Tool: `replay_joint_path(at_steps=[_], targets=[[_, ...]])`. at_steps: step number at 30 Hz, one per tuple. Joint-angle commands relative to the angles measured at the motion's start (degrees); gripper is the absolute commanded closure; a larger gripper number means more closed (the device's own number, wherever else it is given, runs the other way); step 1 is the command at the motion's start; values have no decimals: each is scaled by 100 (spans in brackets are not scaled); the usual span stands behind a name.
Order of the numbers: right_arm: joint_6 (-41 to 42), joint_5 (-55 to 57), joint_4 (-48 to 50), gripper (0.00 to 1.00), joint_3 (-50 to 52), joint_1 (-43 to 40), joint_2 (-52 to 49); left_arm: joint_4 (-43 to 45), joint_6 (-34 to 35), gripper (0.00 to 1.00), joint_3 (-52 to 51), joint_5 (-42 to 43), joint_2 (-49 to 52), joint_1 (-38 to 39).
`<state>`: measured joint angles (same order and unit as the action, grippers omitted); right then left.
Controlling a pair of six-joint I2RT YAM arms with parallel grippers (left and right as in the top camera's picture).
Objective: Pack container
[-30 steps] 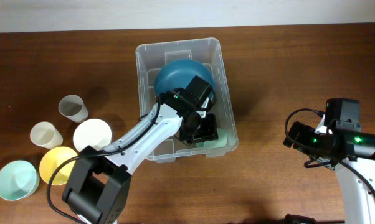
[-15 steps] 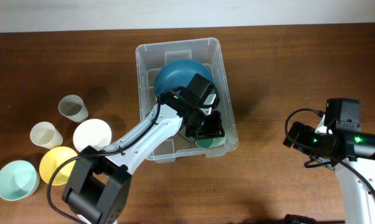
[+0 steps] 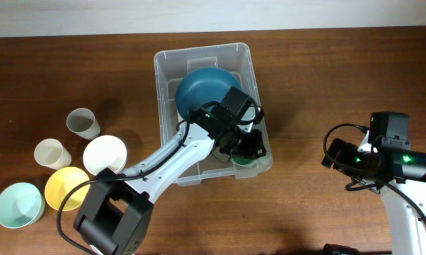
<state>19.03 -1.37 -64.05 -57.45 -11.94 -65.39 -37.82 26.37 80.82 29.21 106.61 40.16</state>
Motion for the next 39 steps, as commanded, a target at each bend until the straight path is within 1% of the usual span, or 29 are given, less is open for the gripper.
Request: replay_joint_path(at_steps=[1,2,4,6,9,12,13,15,16,19,21,23,26,28,29,31,32,33,36,39], targets=[[-35,55,-2,1,13,31,-9,48,-393,69,-52,297,-13,46],[-35,52,0,1,13,31,-9,42,-422,69,-52,297,-13,46],[-35,55,0,1,13,31,-9,35,-420,63,-52,295,-13,46],[-35,52,0,1,13,31,-9,37,-422,62,-52,289,-15,37],[-35,52,0,1,13,31,-9,33,-422,57,-50,232,-15,-7],[-35,55,0,1,13,31,-9,22,-424,57,-50,192,-66,-105],[-35,55,2,1,13,31,-9,-9,-424,57,-46,72,-109,-142],[-35,55,0,1,13,31,-9,-101,-442,57,-42,-496,-328,-240],[-35,55,0,1,13,31,-9,-101,-509,57,-39,-601,-398,-254],[-35,52,2,1,13,31,-9,-125,-835,57,15,-1060,-697,-258],[-35,52,7,1,13,31,-9,-192,-1097,59,109,-1272,-872,-219],[-35,55,11,1,13,31,-9,-271,-1320,69,192,-1495,-994,-166],[-39,57,28,1,13,28,-9,-562,-1386,94,297,-2271,-1110,-168],[-61,46,48,2,13,31,-9,-833,-1353,99,343,-2809,-1207,-264],[-90,9,72,13,13,31,-9,-988,-1274,99,372,-2962,-1274,-339],[-387,-238,160,47,13,31,-20,-1211,-1228,99,420,-3167,-1438,-520],[-409,-278,199,70,13,31,-28,-1318,-1228,99,457,-3272,-1543,-634],[-398,-280,225,96,13,31,-46,-1419,-1207,99,501,-3377,-1659,-761],[-400,-361,358,96,13,31,-122,-1565,-1161,99,573,-3528,-2048,-1215],[-404,-728,546,96,13,37,-330,-1681,-1008,99,573,-3526,-2492,-1910]])
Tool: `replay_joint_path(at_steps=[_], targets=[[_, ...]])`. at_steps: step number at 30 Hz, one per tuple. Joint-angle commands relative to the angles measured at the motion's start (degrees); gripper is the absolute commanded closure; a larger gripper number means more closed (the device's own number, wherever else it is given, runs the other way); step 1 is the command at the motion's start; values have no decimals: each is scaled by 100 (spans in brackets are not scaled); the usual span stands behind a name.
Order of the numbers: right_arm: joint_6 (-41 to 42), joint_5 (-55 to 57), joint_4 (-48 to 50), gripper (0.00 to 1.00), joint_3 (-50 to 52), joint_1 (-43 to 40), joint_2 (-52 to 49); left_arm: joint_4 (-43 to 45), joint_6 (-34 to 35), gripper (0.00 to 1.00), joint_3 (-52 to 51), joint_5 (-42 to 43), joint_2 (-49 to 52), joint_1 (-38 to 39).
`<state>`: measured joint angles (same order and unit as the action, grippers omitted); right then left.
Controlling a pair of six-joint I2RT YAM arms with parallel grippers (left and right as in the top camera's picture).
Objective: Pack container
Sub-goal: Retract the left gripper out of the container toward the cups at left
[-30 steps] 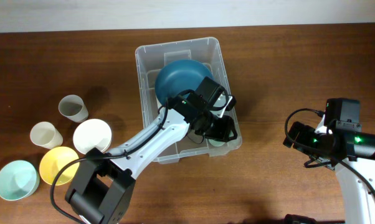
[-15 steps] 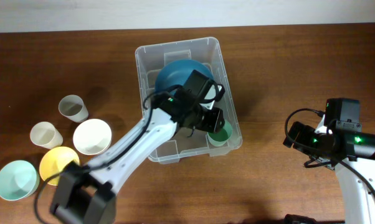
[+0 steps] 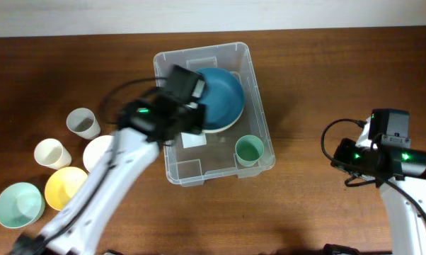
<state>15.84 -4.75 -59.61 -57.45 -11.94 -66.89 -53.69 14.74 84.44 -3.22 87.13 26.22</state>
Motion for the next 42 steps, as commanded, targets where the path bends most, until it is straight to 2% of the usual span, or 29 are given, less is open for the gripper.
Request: replay_joint_path(at_steps=[1,2,4,10,18,29,33,37,42], targets=[[-87,-514,151,96,13,44,-251,-133,175,99,210,-280,-614,-691],[-122,-811,284,96,13,129,-446,-219,186,99,208,-256,-717,-1099],[-306,-1163,472,96,13,321,-664,-330,221,99,208,-208,-734,-1425],[-361,-1386,907,96,13,1217,-1268,-560,256,99,201,-46,-717,-1987],[-363,-1604,1703,96,13,2627,-1648,-564,256,98,197,-46,-710,-2081],[-361,-1777,1878,96,13,2918,-1648,-706,254,94,197,-68,-710,-2081],[-361,-1596,1875,92,13,2914,-1648,-734,251,72,197,-68,-710,-2081],[-337,-592,1823,75,-4,2850,-1639,-813,229,47,197,-96,-710,-2081],[-341,387,1204,46,-483,2299,-1589,-1012,229,33,197,-136,-713,-2081]])
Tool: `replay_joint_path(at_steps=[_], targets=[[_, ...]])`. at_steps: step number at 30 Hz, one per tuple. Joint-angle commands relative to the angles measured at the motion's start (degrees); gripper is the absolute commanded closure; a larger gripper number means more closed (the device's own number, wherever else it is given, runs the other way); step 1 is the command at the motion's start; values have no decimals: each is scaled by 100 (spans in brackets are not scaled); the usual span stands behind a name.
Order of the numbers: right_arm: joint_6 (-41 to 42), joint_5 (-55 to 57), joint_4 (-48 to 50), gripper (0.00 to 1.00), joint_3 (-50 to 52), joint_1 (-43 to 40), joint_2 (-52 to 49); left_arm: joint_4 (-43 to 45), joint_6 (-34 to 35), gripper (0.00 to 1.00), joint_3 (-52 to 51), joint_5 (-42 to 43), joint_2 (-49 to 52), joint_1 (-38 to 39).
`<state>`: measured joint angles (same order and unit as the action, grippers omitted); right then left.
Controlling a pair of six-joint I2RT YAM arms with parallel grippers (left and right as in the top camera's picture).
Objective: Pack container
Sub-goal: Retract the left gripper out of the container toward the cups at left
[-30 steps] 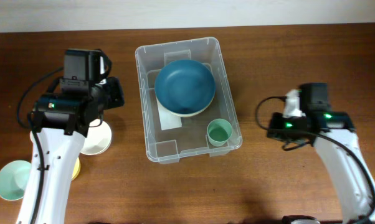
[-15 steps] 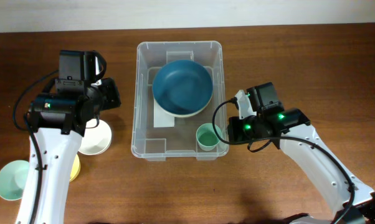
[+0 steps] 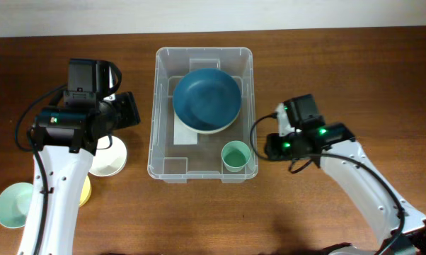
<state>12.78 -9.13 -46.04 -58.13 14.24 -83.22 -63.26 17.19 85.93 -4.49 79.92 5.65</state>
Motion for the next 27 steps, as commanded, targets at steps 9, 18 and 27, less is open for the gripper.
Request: replay_joint_path(at_steps=[9,18,27], targets=[[-179,942,-1270,9,-1346,-1453,68,-275,-13,24,68,-122,9,-83],[-184,811,-1574,7,-1497,-1912,291,87,-11,26,702,-52,146,-1690],[-184,809,-1617,6,-1497,-1915,289,234,-17,26,702,35,1390,-1810]])
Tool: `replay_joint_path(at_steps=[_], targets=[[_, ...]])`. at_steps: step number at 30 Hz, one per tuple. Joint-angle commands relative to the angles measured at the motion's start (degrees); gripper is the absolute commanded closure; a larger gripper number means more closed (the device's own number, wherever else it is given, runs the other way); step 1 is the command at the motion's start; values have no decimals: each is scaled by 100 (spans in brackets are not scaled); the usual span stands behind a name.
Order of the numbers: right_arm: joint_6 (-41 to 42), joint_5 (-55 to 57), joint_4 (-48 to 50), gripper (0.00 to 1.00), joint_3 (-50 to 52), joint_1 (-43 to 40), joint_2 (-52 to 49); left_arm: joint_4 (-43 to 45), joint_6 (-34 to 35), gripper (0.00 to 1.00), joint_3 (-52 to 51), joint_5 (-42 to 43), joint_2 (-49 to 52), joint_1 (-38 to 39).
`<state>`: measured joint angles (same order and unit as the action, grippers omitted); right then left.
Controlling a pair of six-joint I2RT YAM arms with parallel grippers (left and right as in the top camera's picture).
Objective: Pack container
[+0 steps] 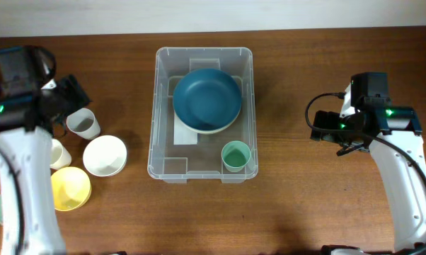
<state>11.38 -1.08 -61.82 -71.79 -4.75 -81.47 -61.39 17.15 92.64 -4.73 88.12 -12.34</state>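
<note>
The clear plastic container [159, 106] stands mid-table. Inside it a dark blue bowl [207, 98] rests on a cream dish at the back, and a green cup [235, 156] stands upright in the front right corner. Left of the container are a grey cup [83, 125], a white bowl [105, 154], a yellow bowl [70, 189] and a cream cup [58, 153] partly under my left arm. My left gripper [77, 95] hovers just behind the grey cup, apparently open and empty. My right gripper [319, 132] hangs well right of the container, holding nothing visible.
A pale teal bowl is almost wholly hidden under my left arm at the table's left edge. A white label lies on the container floor in front of the blue bowl. Bare wood lies between the container and my right arm.
My left gripper has moved left, from beside the container's left wall to just behind the grey cup. My right gripper has drawn back from the container's right wall to the far right.
First my left gripper was in the skewed container's front right corner at the green cup. Then it was at the container's back left, the cup left standing inside. Later the container stood square, with my right gripper at its right wall. Now both grippers are away from it.
</note>
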Motion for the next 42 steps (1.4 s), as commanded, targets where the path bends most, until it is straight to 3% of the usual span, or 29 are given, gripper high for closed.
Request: replay_joint_path(at_steps=[1,15,18,21,26,33,42], targets=[[-44,4,-59,6,-131,-15,114,92,-13,26,31,61,741,-11],[-44,4,-168,5,-131,-15,114,529,-162,28,31,31,3108,-11],[-44,7,-190,5,-131,-15,114,522,-162,44,31,37,3377,-9],[-44,4,-195,5,-129,-15,114,538,-160,74,35,37,3401,-9],[-44,4,-192,5,-129,-13,114,385,-162,99,424,22,3368,-7],[-44,7,-195,5,-129,-15,114,-446,-162,99,1722,22,3368,164],[-44,7,-192,5,-129,-15,114,-2723,-162,99,4002,85,3292,1069]])
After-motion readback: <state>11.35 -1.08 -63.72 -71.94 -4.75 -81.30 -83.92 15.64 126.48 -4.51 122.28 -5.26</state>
